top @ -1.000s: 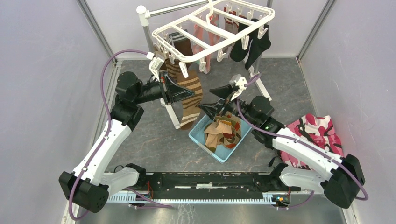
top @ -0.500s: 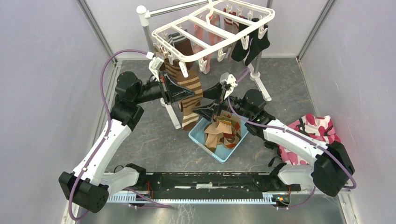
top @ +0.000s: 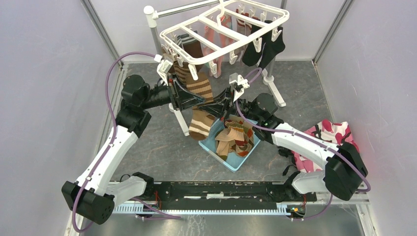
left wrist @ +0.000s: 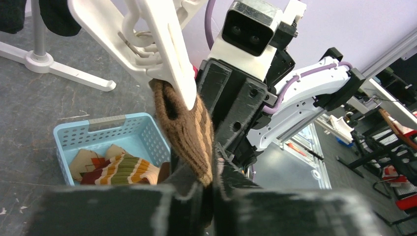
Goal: Remove the socks clipped to the hanger
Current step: Remove the sock from the hanger.
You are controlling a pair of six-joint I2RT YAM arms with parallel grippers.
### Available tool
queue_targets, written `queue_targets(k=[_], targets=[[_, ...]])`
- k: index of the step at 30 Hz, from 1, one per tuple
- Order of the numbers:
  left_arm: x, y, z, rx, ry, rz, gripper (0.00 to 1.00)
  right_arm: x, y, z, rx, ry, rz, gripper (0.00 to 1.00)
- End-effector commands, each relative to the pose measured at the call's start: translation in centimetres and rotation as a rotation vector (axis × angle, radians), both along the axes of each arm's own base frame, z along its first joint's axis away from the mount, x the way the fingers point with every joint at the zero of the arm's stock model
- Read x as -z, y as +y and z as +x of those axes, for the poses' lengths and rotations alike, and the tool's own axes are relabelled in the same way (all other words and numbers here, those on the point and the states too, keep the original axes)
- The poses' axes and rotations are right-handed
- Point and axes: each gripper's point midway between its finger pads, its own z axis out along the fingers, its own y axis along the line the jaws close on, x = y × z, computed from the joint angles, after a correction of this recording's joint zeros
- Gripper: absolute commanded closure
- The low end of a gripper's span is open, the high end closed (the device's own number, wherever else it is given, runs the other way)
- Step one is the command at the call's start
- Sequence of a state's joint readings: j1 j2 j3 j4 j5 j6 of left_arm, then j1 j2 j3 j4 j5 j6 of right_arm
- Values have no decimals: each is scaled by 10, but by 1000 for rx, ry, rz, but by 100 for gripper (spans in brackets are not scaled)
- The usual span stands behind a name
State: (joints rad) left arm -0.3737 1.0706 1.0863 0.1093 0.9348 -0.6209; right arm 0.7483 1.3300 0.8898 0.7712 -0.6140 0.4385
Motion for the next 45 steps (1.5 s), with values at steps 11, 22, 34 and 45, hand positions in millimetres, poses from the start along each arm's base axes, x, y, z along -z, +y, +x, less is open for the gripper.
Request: queue_targets(k=[11,22,34,45], targets=[[-48,16,24,-189,-145,-69,10,-2,-12,-23,-45,87,5,100],[-66,11,50,-228,-136,-124,10,2,-14,-41,-126,144,-11,100],[-75,11,61,-221,-138,-146,19,-16,-15,-52,-187,135,16,100],[-81,10,55,-162,-144,-169,31,-20,-18,-57,-197,125,21,100]])
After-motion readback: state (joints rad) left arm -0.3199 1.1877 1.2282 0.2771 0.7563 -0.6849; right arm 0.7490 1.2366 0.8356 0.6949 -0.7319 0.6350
